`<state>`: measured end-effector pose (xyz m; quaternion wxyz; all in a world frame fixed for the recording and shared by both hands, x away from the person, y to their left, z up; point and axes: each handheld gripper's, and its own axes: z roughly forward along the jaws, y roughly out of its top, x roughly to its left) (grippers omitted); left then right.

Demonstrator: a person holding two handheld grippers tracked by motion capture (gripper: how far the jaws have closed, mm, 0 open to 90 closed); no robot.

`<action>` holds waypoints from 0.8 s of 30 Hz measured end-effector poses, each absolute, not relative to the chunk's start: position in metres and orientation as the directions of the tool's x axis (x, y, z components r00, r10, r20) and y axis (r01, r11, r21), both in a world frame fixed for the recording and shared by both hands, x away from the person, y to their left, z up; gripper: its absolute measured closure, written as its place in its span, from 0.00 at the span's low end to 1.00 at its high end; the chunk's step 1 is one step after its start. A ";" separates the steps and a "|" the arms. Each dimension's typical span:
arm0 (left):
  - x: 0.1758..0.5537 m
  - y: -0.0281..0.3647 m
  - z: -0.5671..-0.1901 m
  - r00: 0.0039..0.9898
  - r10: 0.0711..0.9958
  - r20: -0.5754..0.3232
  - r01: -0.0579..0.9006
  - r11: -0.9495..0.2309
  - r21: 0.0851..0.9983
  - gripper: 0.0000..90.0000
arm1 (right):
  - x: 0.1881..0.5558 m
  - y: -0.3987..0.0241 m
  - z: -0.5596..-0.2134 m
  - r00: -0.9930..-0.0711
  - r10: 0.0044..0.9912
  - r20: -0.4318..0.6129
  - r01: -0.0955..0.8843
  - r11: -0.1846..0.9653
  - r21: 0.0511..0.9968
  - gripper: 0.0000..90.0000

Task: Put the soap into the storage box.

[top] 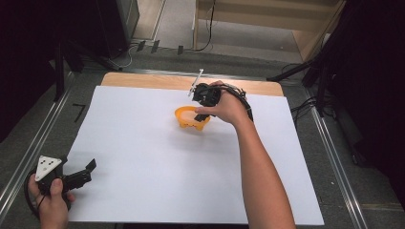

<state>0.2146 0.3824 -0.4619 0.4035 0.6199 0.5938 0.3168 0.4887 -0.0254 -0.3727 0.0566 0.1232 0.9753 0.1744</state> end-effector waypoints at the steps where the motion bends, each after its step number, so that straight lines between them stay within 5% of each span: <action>1: 0.214 0.383 -0.462 0.092 0.992 -0.088 0.480 0.033 0.877 0.01 | 0.487 -0.032 -0.373 -0.963 0.259 -0.068 0.219 0.908 0.357 0.33; 24: 0.215 0.381 -0.462 0.085 0.993 -0.078 0.487 0.027 0.873 0.01 | 0.437 -0.099 -0.383 -0.946 0.316 -0.067 0.271 0.890 0.368 0.32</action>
